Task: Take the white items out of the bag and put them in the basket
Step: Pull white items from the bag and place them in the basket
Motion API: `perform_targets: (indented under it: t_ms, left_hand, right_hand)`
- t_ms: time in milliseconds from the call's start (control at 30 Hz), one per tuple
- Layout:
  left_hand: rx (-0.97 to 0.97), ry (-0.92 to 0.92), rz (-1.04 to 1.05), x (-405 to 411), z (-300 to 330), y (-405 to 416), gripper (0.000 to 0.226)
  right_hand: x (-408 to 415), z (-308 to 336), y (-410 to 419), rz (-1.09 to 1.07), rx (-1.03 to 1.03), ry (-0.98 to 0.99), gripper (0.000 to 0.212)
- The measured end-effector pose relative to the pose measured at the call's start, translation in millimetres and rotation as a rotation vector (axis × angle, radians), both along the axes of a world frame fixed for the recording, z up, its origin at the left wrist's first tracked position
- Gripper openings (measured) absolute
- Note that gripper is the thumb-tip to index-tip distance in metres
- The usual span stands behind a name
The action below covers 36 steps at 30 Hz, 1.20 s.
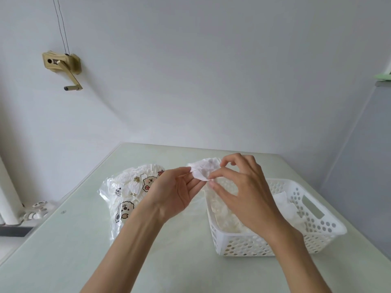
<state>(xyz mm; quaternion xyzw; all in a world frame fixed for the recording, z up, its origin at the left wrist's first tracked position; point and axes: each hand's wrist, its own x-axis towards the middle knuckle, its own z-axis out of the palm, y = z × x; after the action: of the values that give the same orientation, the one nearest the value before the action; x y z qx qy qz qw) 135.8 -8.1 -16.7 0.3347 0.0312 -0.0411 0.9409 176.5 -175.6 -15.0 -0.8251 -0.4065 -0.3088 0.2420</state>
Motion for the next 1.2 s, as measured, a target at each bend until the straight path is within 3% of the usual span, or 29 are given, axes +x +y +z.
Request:
perform_targets:
  t_ms: [67, 200, 233, 333, 467, 533, 667, 800, 933, 1100, 1200]
  left_hand:
    - [0.092, 0.025, -0.01, -0.5, 3.8, 0.8, 0.027]
    - [0.855, 0.046, 0.098, -6.1, 8.1, 11.8, 0.045]
    - [0.954, 0.025, 0.186, -6.6, 7.7, 15.3, 0.048]
    - [1.05, -0.152, 0.382, -8.6, 8.4, 17.7, 0.042]
    - [1.339, -0.38, 0.179, -7.9, 2.0, 3.7, 0.071]
    - [1.475, -0.442, 0.107, -3.2, -2.5, -3.9, 0.074]
    - [1.388, -0.499, -0.042, 6.0, -1.2, -19.6, 0.047]
    - [1.384, -0.58, 0.022, 7.8, -1.4, -38.8, 0.026]
    - [1.32, -0.581, 0.176, 8.8, 6.3, -51.1, 0.038]
    - [1.341, -0.61, 0.143, 10.7, 24.7, -57.3, 0.033]
    - [1.349, -0.61, 0.114, 13.4, 29.7, -64.2, 0.036]
  right_hand:
    - [1.0, 3.8, -2.4, 0.025, 0.117, 0.06, 0.008]
    - [-1.5, 17.4, -14.2, 0.15, 0.385, 0.458, 0.007]
    - [-0.7, 17.9, -17.1, 0.178, 0.406, 0.553, 0.007]
    - [1.6, 17.4, -19.2, 0.228, 0.434, 0.676, 0.008]
    - [0.6, 27.4, -19.9, 0.267, 0.468, 0.842, 0.015]
    - [1.0, 34.6, -26.7, 0.273, 0.516, 0.933, 0.02]
    - [4.1, 38.2, -43.6, 0.285, 0.636, 1.171, 0.017]
    - [1.8, 33.7, -58.9, 0.256, 0.688, 1.267, 0.025]
    - [1.5, 33.2, -80.7, 0.174, 0.658, 1.173, 0.027]
    - [11.5, 46.7, -110.7, 0.083, 0.496, 1.118, 0.06]
    - [24.9, 52.1, -128.5, 0.054, 0.567, 1.149, 0.052]
